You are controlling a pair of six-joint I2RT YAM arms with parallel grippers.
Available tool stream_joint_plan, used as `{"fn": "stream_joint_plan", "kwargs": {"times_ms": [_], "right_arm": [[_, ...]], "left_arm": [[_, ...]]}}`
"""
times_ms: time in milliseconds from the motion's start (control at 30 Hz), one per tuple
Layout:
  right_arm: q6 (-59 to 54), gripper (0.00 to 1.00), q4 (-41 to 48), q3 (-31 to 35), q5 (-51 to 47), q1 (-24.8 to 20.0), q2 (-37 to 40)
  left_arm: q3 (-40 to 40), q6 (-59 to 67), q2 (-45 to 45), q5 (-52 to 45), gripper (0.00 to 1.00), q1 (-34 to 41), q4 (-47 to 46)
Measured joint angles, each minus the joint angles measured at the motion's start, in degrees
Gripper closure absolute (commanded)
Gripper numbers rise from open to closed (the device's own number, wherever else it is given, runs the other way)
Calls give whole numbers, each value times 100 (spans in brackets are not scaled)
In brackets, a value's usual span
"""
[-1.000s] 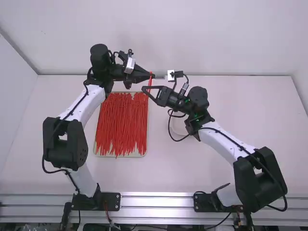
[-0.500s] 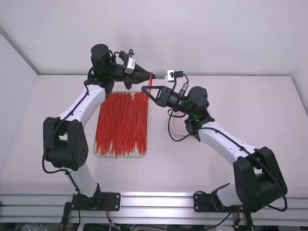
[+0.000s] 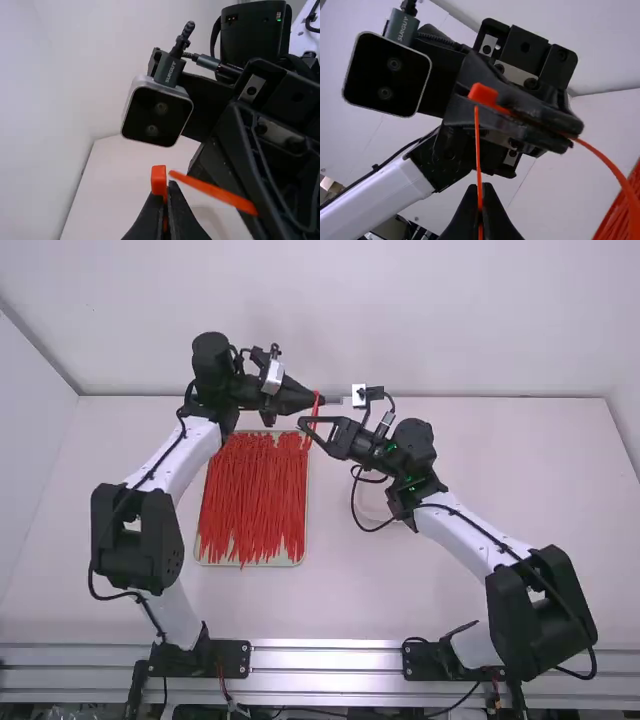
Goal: Fasten the cable tie
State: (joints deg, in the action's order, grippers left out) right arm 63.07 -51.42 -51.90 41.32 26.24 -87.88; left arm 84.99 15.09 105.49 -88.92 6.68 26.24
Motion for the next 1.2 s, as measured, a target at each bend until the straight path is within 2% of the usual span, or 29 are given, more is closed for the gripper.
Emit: {"fn": "stream_joint_plan", "kwargs": {"times_ms": [1200], "right_arm": [[107, 100, -254, 0, 136, -129, 2]], "left_arm": [[0, 63, 0, 42, 99, 28, -332]]}}
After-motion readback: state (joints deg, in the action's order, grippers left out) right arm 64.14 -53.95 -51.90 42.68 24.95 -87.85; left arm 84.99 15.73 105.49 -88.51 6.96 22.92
